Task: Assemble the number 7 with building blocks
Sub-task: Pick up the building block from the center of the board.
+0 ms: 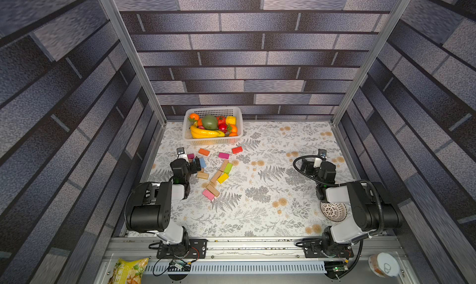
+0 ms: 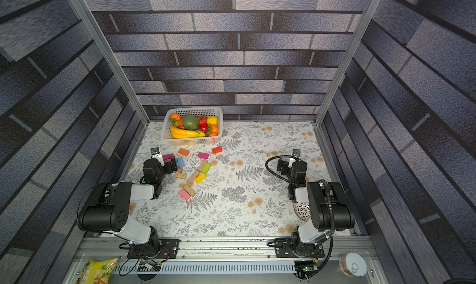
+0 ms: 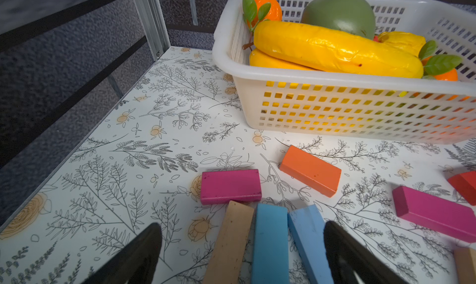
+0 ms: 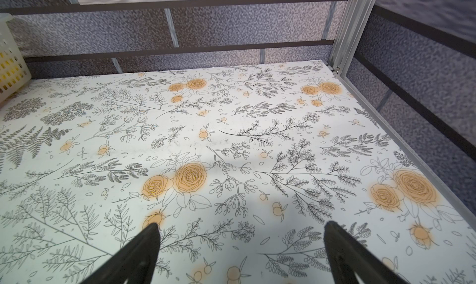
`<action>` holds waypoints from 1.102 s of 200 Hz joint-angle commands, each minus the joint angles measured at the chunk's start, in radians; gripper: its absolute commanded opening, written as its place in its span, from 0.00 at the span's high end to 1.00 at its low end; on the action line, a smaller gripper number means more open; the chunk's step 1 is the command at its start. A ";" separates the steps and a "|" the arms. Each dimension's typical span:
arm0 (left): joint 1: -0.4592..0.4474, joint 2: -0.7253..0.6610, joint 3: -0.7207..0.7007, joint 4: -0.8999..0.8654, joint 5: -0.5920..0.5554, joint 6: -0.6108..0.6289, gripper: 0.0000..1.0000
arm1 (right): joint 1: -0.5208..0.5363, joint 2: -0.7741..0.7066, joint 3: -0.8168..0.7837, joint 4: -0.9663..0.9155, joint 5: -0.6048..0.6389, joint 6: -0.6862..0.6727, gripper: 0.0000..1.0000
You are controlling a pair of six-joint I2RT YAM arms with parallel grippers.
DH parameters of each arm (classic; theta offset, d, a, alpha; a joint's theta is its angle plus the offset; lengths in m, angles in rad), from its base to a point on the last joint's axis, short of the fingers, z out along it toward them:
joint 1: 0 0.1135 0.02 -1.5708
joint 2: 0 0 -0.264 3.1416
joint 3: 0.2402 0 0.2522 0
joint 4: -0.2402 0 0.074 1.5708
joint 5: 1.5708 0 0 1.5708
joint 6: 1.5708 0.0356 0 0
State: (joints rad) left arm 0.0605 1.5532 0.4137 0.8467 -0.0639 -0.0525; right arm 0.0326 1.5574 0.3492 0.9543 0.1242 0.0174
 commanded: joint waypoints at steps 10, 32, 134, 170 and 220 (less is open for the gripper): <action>0.004 0.000 0.001 0.004 0.007 -0.006 0.00 | 0.004 -0.012 -0.006 0.019 0.009 0.010 0.00; 0.025 -0.030 -0.002 -0.013 0.062 -0.011 0.00 | 0.003 -0.014 -0.010 0.026 0.016 0.015 0.00; -0.003 -0.368 0.201 -0.674 -0.157 -0.164 0.00 | 0.003 -0.377 0.027 -0.355 0.103 0.102 0.00; -0.047 -0.489 0.313 -0.969 -0.129 -0.287 0.00 | 0.003 -0.519 0.200 -0.834 0.099 0.283 0.00; -0.229 -0.495 0.513 -1.375 -0.100 -0.414 0.00 | 0.004 -0.529 0.518 -1.401 -0.051 0.409 0.00</action>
State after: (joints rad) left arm -0.0982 1.0462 0.8284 -0.2287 -0.1848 -0.3656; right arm 0.0326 1.0256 0.7563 -0.0757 0.1814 0.3386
